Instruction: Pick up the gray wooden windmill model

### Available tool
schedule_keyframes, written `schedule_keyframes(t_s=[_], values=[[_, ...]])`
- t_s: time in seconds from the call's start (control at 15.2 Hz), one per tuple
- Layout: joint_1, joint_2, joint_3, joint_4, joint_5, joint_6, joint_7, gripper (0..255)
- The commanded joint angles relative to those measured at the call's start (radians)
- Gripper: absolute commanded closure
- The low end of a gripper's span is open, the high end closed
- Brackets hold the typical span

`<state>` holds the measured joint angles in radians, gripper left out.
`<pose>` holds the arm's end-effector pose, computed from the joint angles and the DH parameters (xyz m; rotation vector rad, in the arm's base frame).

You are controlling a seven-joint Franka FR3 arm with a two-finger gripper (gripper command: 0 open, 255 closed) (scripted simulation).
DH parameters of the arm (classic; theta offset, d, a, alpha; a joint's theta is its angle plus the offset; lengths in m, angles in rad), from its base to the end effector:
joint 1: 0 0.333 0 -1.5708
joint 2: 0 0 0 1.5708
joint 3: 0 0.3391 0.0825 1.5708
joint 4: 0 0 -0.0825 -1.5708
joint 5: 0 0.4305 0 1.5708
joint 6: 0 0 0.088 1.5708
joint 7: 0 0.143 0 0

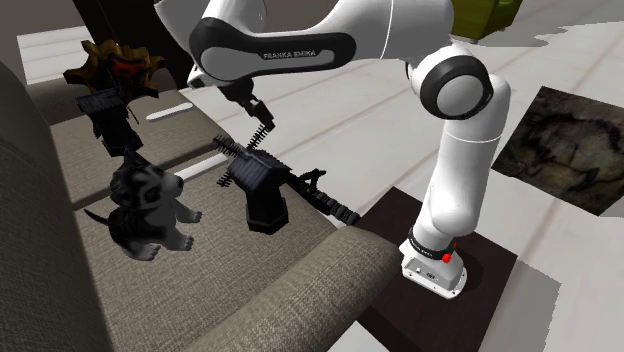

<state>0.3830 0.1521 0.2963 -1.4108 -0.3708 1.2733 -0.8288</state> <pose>0.5156 0.3233 0.5915 2.0996 1.8649 -0.4342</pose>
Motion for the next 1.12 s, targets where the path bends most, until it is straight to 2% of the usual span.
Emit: schedule_keyframes(t_s=[0.0, 0.07, 0.66, 0.73, 1.06], values=[[0.038, 0.048, 0.031, 0.047, -0.038, -0.028, -0.060, 0], [0.049, 0.060, 0.039, 0.057, -0.047, -0.035, -0.076, 0], [0.035, 0.034, 0.036, -0.078, -0.031, 0.072, -0.046, 0], [0.035, 0.034, 0.036, -0.078, -0.030, 0.072, -0.045, 255], [0.035, 0.035, 0.036, -0.077, -0.031, 0.072, -0.045, 255]])
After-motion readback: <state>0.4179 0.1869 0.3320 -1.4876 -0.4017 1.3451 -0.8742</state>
